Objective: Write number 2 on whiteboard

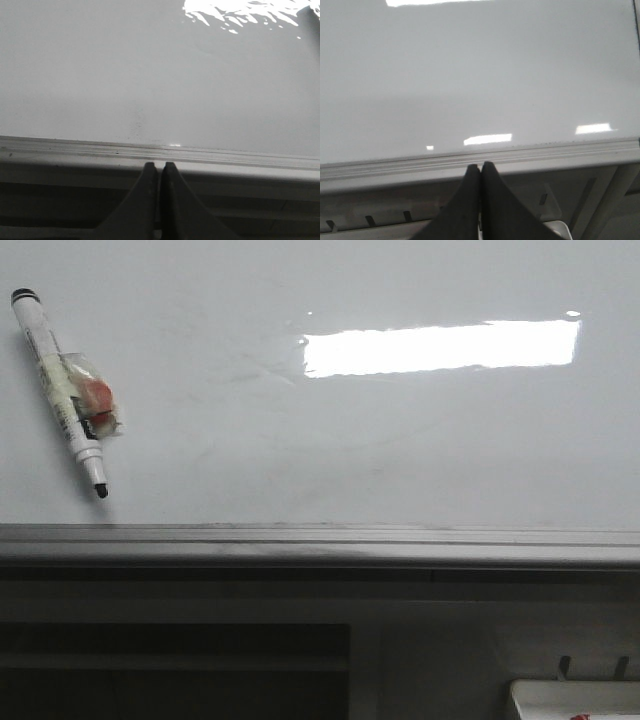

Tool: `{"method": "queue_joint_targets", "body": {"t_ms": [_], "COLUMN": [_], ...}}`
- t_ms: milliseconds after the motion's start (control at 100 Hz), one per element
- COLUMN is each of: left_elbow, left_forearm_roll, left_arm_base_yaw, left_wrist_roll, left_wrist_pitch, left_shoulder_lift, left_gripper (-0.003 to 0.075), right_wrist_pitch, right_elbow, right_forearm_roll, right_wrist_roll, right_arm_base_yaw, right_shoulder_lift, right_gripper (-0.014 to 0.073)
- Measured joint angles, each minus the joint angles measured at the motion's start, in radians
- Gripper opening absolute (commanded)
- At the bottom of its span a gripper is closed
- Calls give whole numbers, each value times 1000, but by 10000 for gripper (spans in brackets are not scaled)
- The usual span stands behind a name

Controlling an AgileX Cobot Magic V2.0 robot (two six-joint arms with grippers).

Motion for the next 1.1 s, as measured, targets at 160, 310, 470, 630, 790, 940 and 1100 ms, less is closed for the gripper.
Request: {"method": "queue_joint_targets", "body": {"t_ms": [160, 310, 470, 630, 790, 940, 1100], "left_elbow": [0, 0, 0, 0, 0, 0, 0], "left_forearm_roll": [0, 0, 0, 0, 0, 0, -2], "left_arm_base_yaw": [0, 0, 0, 0, 0, 0, 0], "left_wrist_roll": [0, 0, 0, 0, 0, 0, 0], "left_wrist_pitch": [0, 0, 0, 0, 0, 0, -12], "left_shoulder_lift": [0, 0, 0, 0, 0, 0, 0], "left_gripper": [-20, -20, -20, -20, -20, -20, -20], "right_wrist_pitch": [0, 0, 0, 0, 0, 0, -33], "right_elbow": [0, 0, 0, 0, 0, 0, 0], "right_forearm_roll": [0, 0, 0, 0, 0, 0, 0], "right_wrist_roll": [0, 0, 0, 0, 0, 0, 0], "right_arm_base_yaw": [0, 0, 0, 0, 0, 0, 0], "right_shoulder_lift": [0, 0, 0, 0, 0, 0, 0], "right_gripper": [-71, -71, -71, -71, -71, -71, -71]}}
